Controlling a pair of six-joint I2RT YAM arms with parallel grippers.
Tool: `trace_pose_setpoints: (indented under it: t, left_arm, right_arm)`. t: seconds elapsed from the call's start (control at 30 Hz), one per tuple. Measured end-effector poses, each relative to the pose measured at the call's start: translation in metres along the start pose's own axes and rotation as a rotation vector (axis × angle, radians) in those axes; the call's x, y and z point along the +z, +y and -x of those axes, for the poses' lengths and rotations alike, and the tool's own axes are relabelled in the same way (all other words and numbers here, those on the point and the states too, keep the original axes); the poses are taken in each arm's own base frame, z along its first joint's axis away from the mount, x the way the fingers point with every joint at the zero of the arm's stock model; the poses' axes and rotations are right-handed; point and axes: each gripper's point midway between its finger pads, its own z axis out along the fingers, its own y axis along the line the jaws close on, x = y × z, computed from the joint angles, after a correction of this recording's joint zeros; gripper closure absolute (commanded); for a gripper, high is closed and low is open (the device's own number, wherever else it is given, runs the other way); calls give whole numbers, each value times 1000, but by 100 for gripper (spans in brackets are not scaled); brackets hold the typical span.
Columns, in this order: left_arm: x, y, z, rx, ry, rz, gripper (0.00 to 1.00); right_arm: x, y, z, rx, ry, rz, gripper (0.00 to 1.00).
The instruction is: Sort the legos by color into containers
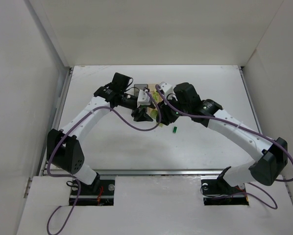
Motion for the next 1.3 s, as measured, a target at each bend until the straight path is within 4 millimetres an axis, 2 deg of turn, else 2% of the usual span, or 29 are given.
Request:
trace_pose_setpoints:
  t: [0.07, 0.3, 0.37, 0.4, 0.47, 0.53, 0.57, 0.6, 0.8, 1.03, 1.17, 1.3]
  left_arm:
    - [0, -2, -2, 3, 6, -7, 49]
    - [-2, 1, 7, 15, -3, -10, 49]
    - [-2, 1, 8, 18, -6, -9, 54]
    - [-2, 1, 9, 18, -7, -9, 57]
    - [-2, 0, 9, 12, -10, -14, 70]
    - [-2, 0, 8, 9, -7, -16, 85]
    - [-2, -1, 8, 6, -6, -17, 96]
    - [-2, -1, 8, 7, -6, -16, 99]
    - [-3, 0, 6, 5, 5, -10, 100]
    - [-5, 10, -6, -97, 52, 43, 100]
    - [-7, 24, 1, -96, 24, 83, 100]
    - [-8, 30, 1, -96, 32, 109, 100]
  right_arm:
    - [0, 0, 0, 0, 0, 0, 100]
    - [0, 1, 0, 0, 0, 5, 100]
    - [0, 1, 0, 0, 0, 6, 100]
    - [0, 1, 0, 0, 0, 6, 100]
    - [0, 1, 0, 0, -1, 3, 100]
    - [0, 0, 1, -1, -1, 3, 100]
    - [0, 0, 1, -2, -2, 3, 100]
    - [-1, 0, 1, -2, -2, 3, 100]
    - [2, -1, 0, -2, 4, 2, 100]
    - [24, -10, -8, 18, 33, -22, 100]
    - [43, -24, -43, 91, 103, -45, 100]
    - [51, -49, -78, 198, 167, -94, 100]
